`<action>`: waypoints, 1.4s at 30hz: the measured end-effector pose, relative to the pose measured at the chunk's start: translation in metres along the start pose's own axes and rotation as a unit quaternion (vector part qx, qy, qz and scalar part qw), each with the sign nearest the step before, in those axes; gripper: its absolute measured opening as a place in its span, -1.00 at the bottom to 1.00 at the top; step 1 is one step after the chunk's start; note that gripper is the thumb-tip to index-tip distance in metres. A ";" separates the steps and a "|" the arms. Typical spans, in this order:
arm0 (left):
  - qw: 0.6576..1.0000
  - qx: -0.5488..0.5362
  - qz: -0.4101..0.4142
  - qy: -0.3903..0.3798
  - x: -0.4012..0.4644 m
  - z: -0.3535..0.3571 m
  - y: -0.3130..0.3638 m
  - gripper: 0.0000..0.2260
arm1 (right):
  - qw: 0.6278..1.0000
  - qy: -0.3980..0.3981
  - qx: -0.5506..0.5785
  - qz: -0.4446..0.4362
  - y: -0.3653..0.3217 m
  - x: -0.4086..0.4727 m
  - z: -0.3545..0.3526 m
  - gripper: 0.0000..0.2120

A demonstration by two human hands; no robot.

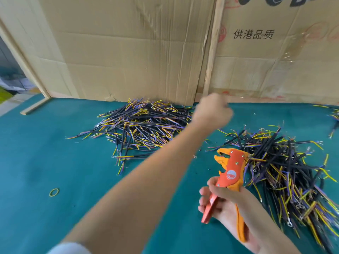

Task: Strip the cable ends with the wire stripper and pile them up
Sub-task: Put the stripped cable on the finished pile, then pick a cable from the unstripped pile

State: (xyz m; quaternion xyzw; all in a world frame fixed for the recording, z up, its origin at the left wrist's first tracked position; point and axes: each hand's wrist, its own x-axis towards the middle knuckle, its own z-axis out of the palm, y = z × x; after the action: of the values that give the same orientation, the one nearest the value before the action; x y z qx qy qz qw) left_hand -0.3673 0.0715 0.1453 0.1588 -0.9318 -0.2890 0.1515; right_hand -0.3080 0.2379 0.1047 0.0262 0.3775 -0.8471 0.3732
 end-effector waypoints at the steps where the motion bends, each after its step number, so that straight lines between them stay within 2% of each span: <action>1: 0.999 0.034 -0.029 0.006 0.005 -0.014 -0.027 -0.77 | 0.999 -0.014 -0.042 0.010 0.043 -0.012 -0.029 -0.72; 2: 0.996 0.076 -0.056 0.005 0.008 -0.026 -0.052 -0.75 | 0.993 -0.043 -0.072 0.078 0.052 -0.005 -0.025 -0.76; 3: 0.989 0.123 -0.076 -0.002 0.009 -0.036 -0.076 -0.73 | 0.992 -0.058 -0.072 0.086 0.058 -0.008 -0.029 -0.72; 4: 0.982 0.163 -0.092 -0.013 0.011 -0.045 -0.102 -0.72 | 0.991 -0.040 -0.101 0.074 0.067 -0.007 -0.032 -0.68; 6: 0.967 0.231 -0.104 -0.039 0.012 -0.058 -0.150 -0.69 | 0.996 -0.004 -0.063 0.063 0.061 -0.001 -0.038 -0.72; 9: 0.959 0.267 -0.065 -0.067 0.014 -0.063 -0.187 -0.63 | 0.997 -0.027 -0.048 0.054 0.062 -0.002 -0.038 -0.74; 13: 0.945 0.323 -0.030 -0.030 0.020 -0.063 -0.190 -0.75 | 0.996 -0.009 -0.054 0.065 0.061 0.000 -0.036 -0.64; 19: 0.915 0.404 -0.023 -0.001 0.028 -0.062 -0.179 -0.70 | 0.997 -0.010 -0.041 0.063 0.061 0.000 -0.035 -0.59; 26: 0.915 0.402 -0.032 0.030 0.033 -0.056 -0.187 -0.79 | 0.997 -0.015 -0.033 0.069 0.060 0.001 -0.037 -0.66; 32: 0.924 0.374 0.022 0.082 0.044 -0.076 -0.172 -0.81 | 0.996 -0.021 -0.037 0.077 0.058 0.004 -0.041 -0.67; 34: 0.943 0.316 0.020 0.104 0.043 -0.089 -0.160 -0.83 | 0.996 -0.022 -0.040 0.074 0.058 0.004 -0.043 -0.72; 37: 0.980 0.136 0.029 0.140 0.032 -0.105 -0.138 -0.91 | 0.996 -0.021 -0.041 0.075 0.059 0.005 -0.044 -0.78; 40: 0.981 -0.049 0.054 0.177 0.006 -0.104 -0.110 -0.97 | 0.996 -0.021 -0.040 0.076 0.060 0.005 -0.044 -0.76; 42: 0.958 -0.231 0.041 0.166 -0.021 -0.092 -0.095 -0.92 | 0.996 -0.022 -0.043 0.078 0.059 0.003 -0.044 -0.75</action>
State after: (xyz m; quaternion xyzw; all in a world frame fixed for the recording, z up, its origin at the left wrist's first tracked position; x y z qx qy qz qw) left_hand -0.2947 -0.0396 0.1578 0.1264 -0.8070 -0.4597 0.3486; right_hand -0.2819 0.2387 0.0358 0.0212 0.4022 -0.7987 0.4469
